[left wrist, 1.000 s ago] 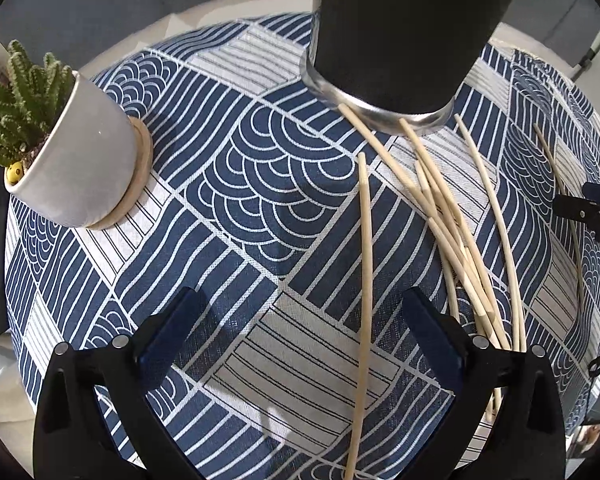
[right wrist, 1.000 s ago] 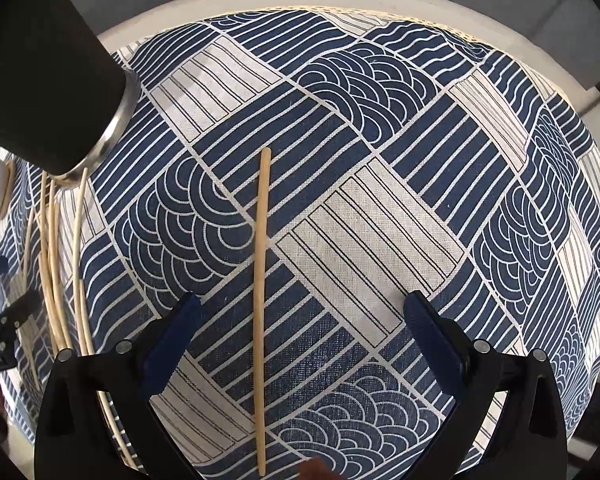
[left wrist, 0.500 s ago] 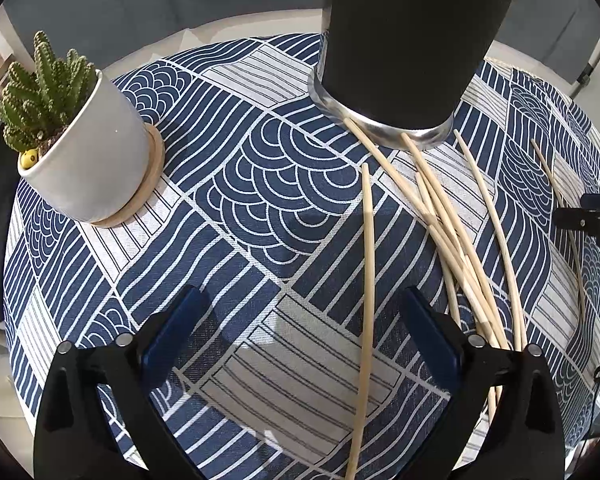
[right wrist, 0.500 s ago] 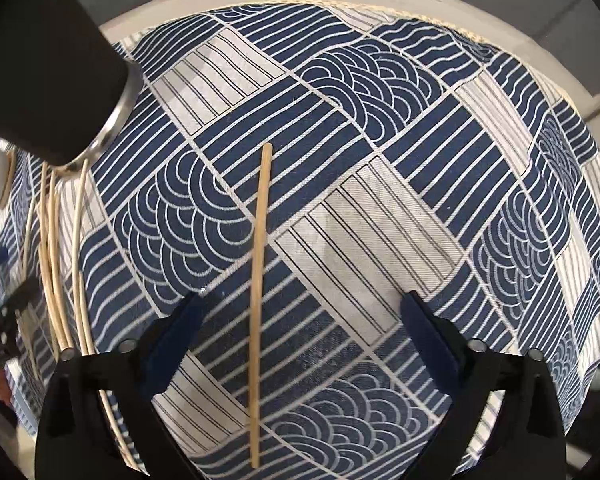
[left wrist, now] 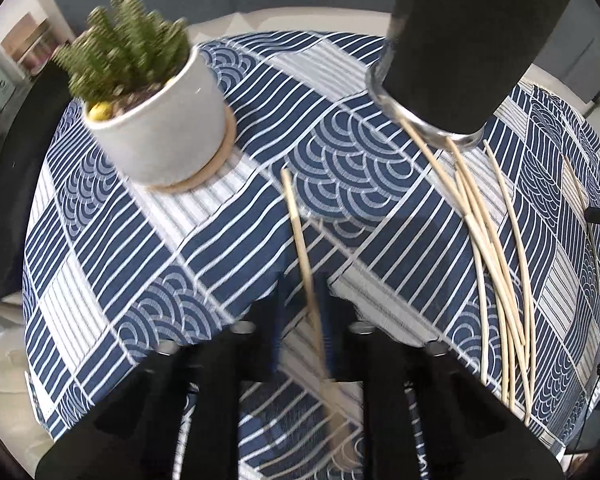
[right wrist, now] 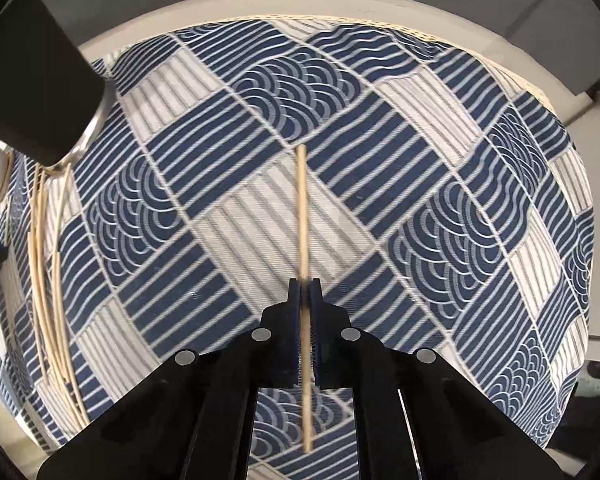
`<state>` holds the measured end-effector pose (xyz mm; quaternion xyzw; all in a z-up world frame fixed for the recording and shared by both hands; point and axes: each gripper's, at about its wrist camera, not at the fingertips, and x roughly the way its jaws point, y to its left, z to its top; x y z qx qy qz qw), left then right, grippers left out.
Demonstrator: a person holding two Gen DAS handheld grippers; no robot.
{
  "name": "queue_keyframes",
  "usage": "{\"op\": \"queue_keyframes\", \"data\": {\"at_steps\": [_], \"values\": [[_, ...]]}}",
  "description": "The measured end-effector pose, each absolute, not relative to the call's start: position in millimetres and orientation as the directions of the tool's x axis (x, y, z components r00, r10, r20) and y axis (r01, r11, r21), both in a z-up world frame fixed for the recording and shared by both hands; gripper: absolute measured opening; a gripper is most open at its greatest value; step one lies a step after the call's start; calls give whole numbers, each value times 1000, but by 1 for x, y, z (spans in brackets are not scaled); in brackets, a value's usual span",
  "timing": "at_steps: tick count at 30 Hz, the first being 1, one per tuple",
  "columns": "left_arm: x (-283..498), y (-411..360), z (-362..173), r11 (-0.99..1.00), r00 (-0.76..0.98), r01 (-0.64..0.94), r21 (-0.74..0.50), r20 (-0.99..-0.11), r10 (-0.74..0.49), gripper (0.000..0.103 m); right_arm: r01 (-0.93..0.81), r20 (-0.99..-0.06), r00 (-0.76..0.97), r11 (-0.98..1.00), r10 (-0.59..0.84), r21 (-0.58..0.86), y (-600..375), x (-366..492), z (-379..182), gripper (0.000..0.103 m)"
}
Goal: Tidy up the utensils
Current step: 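Close the left gripper on one wooden stick while the right gripper grasps another stick, then lift both held sticks upright and carry them above the black cup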
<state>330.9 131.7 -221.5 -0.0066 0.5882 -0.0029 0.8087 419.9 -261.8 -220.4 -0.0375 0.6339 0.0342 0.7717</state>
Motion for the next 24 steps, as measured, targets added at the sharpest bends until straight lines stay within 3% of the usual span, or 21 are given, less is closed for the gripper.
{"op": "queue_keyframes", "data": {"at_steps": [13,24], "values": [[265,154,-211,995,229,-102,8,-973,32,5,-104,-973,230,994,8,-16,-345,392,-199,5],[224,157,-144,991,347,-133,20,-936,65,5,-203,-918,388,979,77,-3,-336,351,-112,5]]}}
